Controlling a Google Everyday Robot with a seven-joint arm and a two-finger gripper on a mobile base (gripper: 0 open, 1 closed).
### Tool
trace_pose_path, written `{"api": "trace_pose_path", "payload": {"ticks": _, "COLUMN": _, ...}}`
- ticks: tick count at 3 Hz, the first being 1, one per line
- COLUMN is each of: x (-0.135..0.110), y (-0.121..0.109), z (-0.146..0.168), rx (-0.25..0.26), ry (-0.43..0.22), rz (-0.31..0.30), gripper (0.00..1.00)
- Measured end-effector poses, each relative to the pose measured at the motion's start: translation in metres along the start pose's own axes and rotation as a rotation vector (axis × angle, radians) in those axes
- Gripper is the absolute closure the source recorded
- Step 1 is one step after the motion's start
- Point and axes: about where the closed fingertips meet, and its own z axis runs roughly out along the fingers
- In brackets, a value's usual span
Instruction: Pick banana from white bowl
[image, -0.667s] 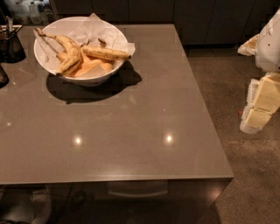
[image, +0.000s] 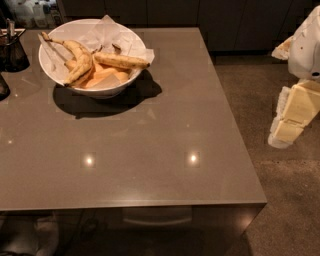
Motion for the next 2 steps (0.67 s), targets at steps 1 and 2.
{"api": "trace_pose_path", "payload": {"ticks": 1, "x": -0.019, "y": -0.018, "z": 0.009, "rx": -0.037, "ry": 0.003, "rz": 0.027, "gripper": 0.0}}
{"api": "trace_pose_path", "payload": {"ticks": 2, "x": -0.047, "y": -0.034, "z": 0.026, "rx": -0.124, "ry": -0.009, "rz": 0.001, "gripper": 0.0}}
